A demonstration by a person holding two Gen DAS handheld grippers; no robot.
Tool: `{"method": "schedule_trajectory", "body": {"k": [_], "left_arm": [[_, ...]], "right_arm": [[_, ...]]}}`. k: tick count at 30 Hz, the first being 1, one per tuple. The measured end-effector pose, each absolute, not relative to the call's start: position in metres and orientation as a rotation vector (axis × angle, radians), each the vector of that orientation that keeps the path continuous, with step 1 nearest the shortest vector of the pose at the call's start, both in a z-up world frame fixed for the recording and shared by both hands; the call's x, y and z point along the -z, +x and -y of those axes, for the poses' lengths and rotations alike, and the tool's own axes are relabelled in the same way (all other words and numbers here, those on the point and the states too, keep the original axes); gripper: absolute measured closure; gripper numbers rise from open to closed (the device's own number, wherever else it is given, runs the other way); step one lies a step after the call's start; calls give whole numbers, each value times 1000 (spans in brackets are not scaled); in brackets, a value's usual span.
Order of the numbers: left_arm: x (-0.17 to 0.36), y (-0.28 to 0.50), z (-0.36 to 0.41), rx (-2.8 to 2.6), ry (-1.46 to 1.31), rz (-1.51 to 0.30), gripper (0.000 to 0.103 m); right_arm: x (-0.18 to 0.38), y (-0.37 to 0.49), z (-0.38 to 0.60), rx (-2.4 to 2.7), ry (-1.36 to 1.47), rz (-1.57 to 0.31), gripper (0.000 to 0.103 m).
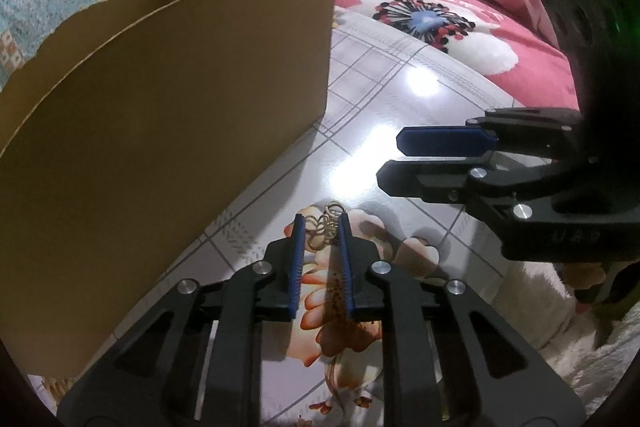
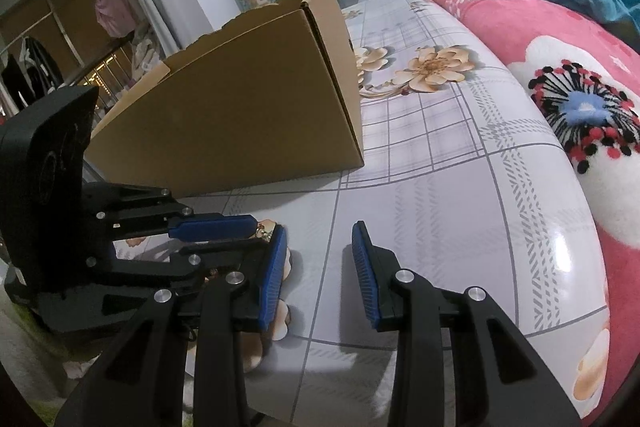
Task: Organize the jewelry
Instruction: 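Grasp the gold knot charm with the left tool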
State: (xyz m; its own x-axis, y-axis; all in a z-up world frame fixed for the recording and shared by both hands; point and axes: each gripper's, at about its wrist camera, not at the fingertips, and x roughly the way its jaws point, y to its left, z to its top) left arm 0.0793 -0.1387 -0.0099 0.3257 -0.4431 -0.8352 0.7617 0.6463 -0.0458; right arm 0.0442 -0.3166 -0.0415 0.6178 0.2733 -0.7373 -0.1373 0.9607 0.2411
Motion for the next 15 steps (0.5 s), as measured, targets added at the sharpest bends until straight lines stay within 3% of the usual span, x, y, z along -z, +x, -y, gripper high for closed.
{"method": "schedule_trajectory", "body": {"k": [15], "left_arm": [[8,82,128,848,323,-962,90]], "right_arm": [[41,44,319,-233,174,-870,69]]}}
